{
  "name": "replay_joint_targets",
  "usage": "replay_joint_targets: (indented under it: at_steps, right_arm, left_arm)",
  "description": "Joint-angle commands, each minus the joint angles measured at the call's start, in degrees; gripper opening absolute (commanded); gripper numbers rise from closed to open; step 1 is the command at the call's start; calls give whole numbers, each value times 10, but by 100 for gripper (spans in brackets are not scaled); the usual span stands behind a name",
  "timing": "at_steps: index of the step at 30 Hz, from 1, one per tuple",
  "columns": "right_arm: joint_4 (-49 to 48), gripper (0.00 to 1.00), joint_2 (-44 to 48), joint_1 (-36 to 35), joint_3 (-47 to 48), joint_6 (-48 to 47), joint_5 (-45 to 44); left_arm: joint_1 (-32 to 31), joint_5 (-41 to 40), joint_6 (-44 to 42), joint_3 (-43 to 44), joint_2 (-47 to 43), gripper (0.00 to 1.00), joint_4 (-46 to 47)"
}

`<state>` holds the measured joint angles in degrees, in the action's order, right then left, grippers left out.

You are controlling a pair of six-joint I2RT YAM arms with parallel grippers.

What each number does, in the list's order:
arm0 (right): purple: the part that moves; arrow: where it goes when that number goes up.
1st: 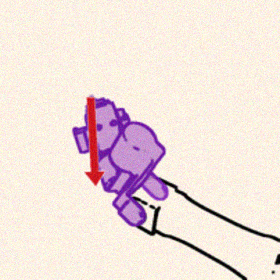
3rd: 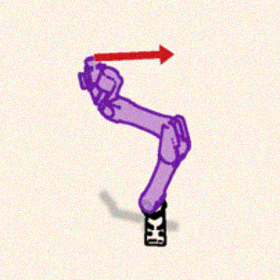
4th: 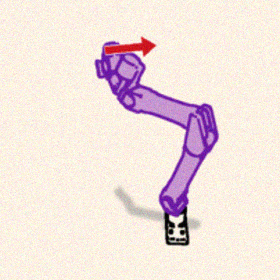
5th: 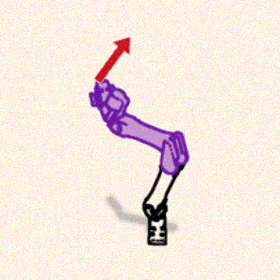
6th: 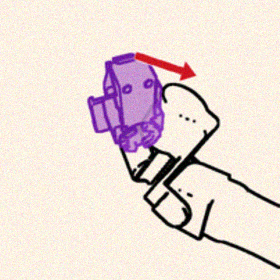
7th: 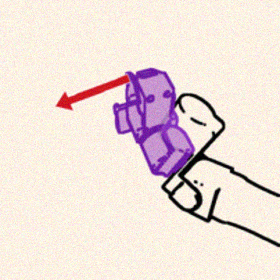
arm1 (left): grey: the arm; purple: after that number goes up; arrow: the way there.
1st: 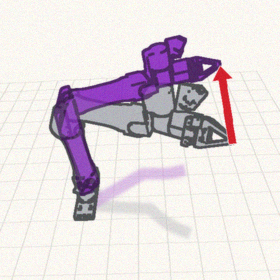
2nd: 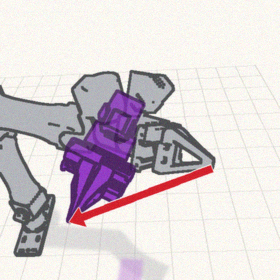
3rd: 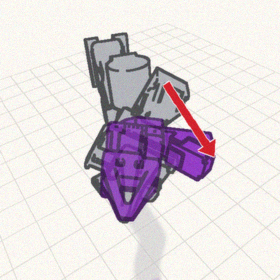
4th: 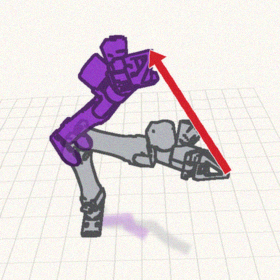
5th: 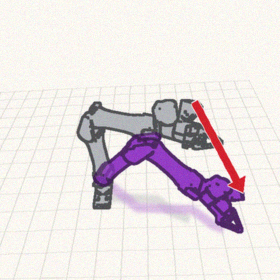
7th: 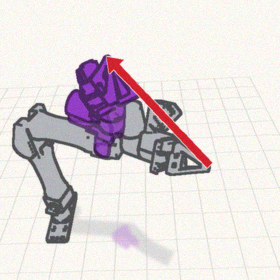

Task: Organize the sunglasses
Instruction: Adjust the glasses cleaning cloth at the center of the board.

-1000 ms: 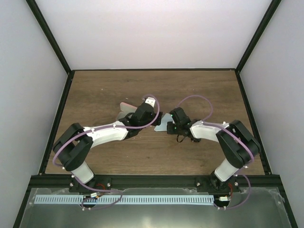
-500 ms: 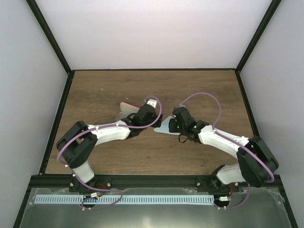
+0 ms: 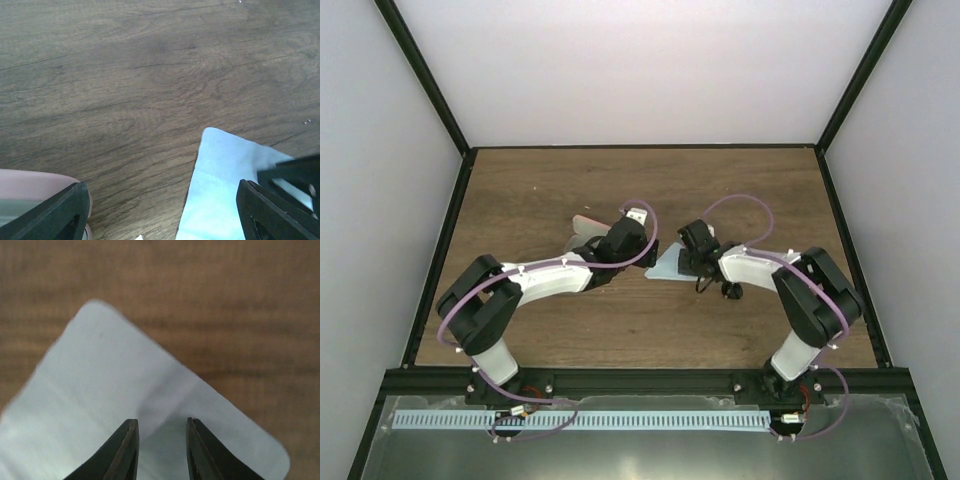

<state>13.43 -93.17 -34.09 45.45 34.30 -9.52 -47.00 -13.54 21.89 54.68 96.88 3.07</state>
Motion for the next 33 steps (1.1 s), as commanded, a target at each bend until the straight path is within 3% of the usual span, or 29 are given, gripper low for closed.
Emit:
replay_joint_targets:
  at_steps: [1, 9, 16, 19, 26, 33]
  right_arm:
    - [6, 29, -64, 39, 44, -7, -1]
    - [14, 29, -171, 60, 169, -27, 13]
    - [-57, 29, -34, 60, 100, -25, 29]
    - [-78, 29, 11, 61, 58, -19, -2]
    - [-87, 29, 17, 88, 38, -7, 23]
    - [-83, 29, 29, 89, 41, -10, 18]
  left_arm:
    - [7, 13, 1, 9, -21, 83, -5]
    - [11, 28, 4, 12, -5, 85, -1]
    - [32, 53, 17, 39, 41, 84, 23]
    - [35, 48, 22, 105, 97, 76, -18]
    - [35, 48, 28, 157, 157, 70, -34]
    - [25, 58, 29, 133, 115, 71, -31]
